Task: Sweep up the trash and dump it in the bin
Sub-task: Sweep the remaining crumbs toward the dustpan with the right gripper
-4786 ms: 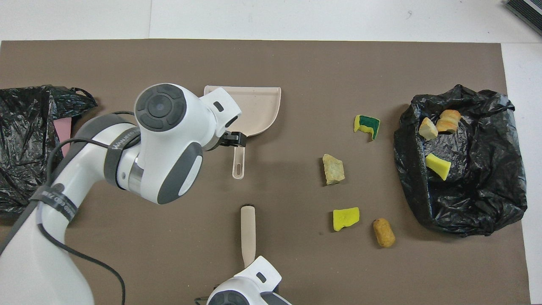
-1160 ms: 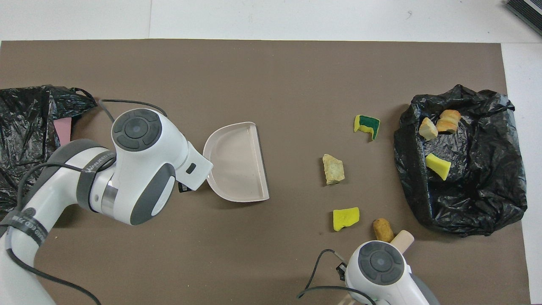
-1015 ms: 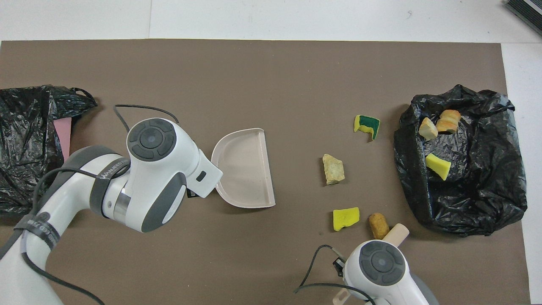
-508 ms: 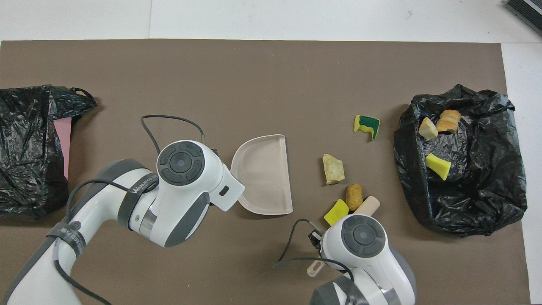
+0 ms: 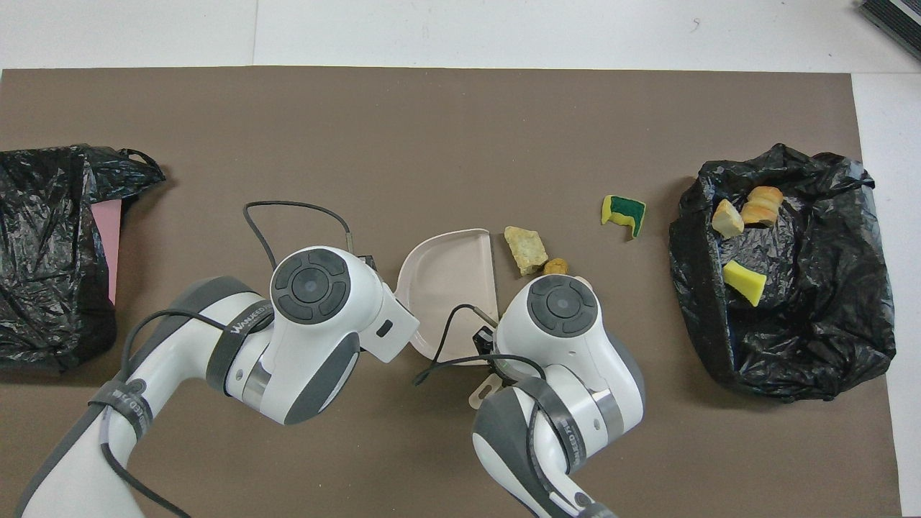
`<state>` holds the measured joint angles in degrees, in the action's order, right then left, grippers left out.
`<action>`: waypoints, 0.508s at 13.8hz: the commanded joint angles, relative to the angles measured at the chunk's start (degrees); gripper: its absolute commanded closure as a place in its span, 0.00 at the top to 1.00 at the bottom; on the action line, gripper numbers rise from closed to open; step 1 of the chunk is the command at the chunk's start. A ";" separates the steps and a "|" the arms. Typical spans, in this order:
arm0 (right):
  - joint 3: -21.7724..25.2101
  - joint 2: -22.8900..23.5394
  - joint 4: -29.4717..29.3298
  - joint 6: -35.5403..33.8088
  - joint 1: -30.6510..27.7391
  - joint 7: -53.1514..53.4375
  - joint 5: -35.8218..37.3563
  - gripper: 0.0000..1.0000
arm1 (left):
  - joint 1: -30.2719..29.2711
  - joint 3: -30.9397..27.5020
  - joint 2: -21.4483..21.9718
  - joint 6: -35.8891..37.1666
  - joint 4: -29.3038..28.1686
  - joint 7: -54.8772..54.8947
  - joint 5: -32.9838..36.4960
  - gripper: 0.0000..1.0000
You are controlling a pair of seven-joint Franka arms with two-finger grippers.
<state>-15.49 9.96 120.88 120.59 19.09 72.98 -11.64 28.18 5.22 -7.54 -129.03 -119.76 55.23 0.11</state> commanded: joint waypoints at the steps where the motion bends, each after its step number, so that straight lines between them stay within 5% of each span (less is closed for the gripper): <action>1: -0.42 2.43 -3.02 -0.51 2.95 -4.85 -0.84 0.00 | 0.83 -0.74 0.94 -2.54 -1.97 -0.57 -0.81 0.00; 7: -0.42 0.14 -4.24 -9.91 9.20 -15.58 0.47 0.00 | -2.42 -0.92 0.07 -2.98 -1.35 -0.57 -1.52 0.00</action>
<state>-15.69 10.57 117.48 114.06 28.02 61.59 -11.33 27.58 4.81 -7.54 -129.26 -119.96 55.24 -1.26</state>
